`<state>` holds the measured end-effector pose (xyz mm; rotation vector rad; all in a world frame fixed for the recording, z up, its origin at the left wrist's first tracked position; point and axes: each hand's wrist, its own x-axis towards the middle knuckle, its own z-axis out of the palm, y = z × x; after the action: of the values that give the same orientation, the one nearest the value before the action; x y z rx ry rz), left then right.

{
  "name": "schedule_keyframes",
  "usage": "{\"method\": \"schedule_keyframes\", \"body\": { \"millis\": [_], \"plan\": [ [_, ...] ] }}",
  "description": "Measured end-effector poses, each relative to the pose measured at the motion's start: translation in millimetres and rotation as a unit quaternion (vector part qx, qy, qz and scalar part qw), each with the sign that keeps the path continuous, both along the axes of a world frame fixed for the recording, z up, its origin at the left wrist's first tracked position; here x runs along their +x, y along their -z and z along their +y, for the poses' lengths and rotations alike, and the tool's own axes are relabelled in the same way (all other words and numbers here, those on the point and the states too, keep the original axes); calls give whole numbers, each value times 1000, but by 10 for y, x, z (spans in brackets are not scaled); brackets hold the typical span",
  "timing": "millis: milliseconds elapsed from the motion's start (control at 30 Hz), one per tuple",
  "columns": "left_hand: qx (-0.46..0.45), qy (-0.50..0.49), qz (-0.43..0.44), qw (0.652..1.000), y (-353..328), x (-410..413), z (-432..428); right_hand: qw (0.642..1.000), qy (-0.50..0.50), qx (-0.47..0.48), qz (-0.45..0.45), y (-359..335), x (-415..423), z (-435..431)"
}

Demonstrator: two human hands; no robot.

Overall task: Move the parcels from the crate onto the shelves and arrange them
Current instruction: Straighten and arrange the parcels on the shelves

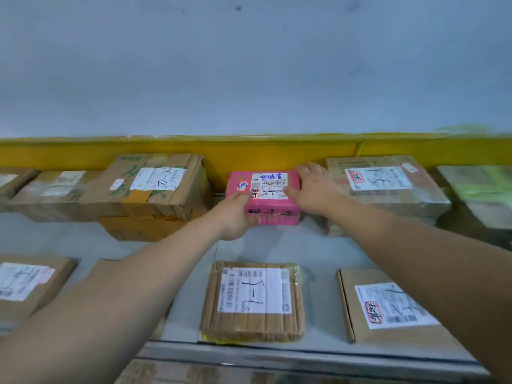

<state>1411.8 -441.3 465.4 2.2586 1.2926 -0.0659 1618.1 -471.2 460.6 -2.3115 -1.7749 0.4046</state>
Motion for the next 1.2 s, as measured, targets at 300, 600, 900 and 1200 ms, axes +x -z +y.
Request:
{"method": "schedule_keyframes", "body": {
  "millis": [300,600,900,1200],
  "plan": [
    [31,120,37,992,1,87,-1069,998,43,-38,-29,-84,-11,-1393],
    [59,211,83,972,190,485,-1964,987,110,-115,-28,283,646,-2195],
    [-63,100,74,990,653,1069,-2296,980,69,-186,-32,761,1311,-2666],
    [-104,-41,53,992,961,1197,-2449,975,96,-160,119,940,1454,-2770]
  ]
}}
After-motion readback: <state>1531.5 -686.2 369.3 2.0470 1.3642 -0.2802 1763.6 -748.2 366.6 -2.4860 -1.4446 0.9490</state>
